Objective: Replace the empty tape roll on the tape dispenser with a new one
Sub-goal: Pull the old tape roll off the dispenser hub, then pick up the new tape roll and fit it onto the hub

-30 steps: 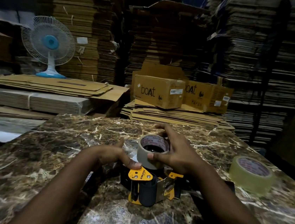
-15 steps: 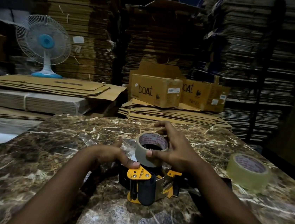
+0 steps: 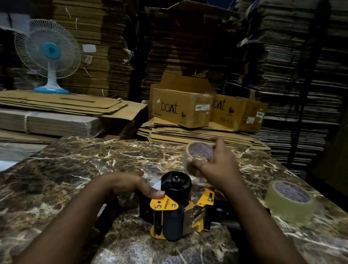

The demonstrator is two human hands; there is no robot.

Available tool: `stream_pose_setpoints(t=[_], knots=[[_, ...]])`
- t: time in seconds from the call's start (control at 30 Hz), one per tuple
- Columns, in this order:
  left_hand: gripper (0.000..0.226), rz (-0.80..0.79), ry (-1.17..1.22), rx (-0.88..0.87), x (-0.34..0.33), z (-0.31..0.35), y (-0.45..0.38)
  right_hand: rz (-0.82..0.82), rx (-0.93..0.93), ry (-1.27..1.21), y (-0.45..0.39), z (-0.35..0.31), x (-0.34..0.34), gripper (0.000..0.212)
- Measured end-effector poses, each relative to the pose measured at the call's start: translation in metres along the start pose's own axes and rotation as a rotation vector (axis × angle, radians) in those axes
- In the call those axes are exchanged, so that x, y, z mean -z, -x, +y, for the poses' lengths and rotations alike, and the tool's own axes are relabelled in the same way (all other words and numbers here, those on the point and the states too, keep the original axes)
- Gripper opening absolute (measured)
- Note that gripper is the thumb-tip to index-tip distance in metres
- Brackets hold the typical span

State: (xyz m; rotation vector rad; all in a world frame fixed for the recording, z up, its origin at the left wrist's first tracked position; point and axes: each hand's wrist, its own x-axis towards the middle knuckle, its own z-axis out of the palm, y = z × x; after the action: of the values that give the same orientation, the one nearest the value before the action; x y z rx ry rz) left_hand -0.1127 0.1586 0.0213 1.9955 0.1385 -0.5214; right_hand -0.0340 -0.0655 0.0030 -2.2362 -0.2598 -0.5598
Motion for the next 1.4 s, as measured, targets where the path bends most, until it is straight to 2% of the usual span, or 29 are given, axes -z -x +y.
stream_pose_setpoints(t=[0.07,0.13,0.23,0.37,0.47,0.53,0.6,0.67,0.77,0.8,0.87,0.93,1.0,1.07,1.13,1.17,1.23,1.37,1.4], knots=[[0.113,-0.010,-0.009,0.006,0.000,0.002,0.002,-0.036,-0.073,0.167,-0.005,0.008,0.004,0.078],[0.116,-0.019,-0.029,0.000,-0.001,0.002,0.002,-0.093,-0.159,0.250,-0.008,0.015,0.006,0.075],[0.117,-0.025,-0.013,-0.020,0.001,0.001,-0.002,-0.098,-0.234,0.246,-0.011,0.020,0.006,0.081],[0.134,-0.046,-0.051,-0.025,-0.001,0.000,0.001,-0.112,-0.266,0.247,-0.011,0.023,0.002,0.071],[0.172,-0.030,-0.066,-0.058,0.001,0.000,0.001,-0.121,-0.313,0.329,-0.012,0.025,0.001,0.071],[0.180,-0.020,-0.075,-0.080,0.002,-0.001,-0.001,-0.068,-0.339,0.354,-0.012,0.025,0.003,0.073],[0.181,-0.019,-0.075,-0.090,0.002,-0.001,-0.002,-0.044,-0.346,0.324,-0.012,0.024,0.003,0.066],[0.173,-0.024,-0.062,-0.090,0.001,0.000,-0.002,-0.053,-0.351,0.269,-0.012,0.024,0.002,0.059],[0.134,0.002,0.007,-0.071,0.002,-0.004,-0.008,-0.020,-0.325,0.189,-0.008,0.022,0.003,0.043],[0.127,0.021,0.022,-0.074,0.002,-0.005,-0.010,0.001,-0.300,0.198,-0.006,0.021,0.005,0.038],[0.125,0.039,0.019,-0.088,0.003,-0.007,-0.014,0.036,-0.280,0.247,0.000,0.014,0.011,0.030],[0.122,0.051,0.013,-0.089,0.002,-0.007,-0.014,-0.002,-0.305,0.282,0.008,0.007,0.020,0.022],[0.116,0.059,0.029,-0.086,0.003,-0.008,-0.015,-0.147,-0.351,0.271,0.016,0.006,0.027,0.026],[0.121,0.065,0.031,-0.106,0.002,-0.008,-0.013,-0.292,-0.359,0.220,0.029,0.006,0.034,0.026],[0.134,0.074,0.043,-0.131,0.003,-0.009,-0.014,-0.359,-0.321,0.116,0.044,0.007,0.042,0.018],[0.132,0.088,0.056,-0.135,0.003,-0.009,-0.014,-0.370,-0.302,0.062,0.050,0.007,0.046,0.019],[0.112,0.133,0.061,-0.141,0.003,-0.009,-0.016,-0.409,-0.260,0.028,0.059,0.005,0.054,0.026],[0.041,0.296,0.007,-0.174,0.004,-0.009,-0.019,-0.484,-0.174,0.110,0.067,0.001,0.061,0.026],[0.032,0.343,-0.014,-0.173,0.005,-0.008,-0.020,-0.475,-0.160,0.113,0.070,-0.001,0.062,0.026]])
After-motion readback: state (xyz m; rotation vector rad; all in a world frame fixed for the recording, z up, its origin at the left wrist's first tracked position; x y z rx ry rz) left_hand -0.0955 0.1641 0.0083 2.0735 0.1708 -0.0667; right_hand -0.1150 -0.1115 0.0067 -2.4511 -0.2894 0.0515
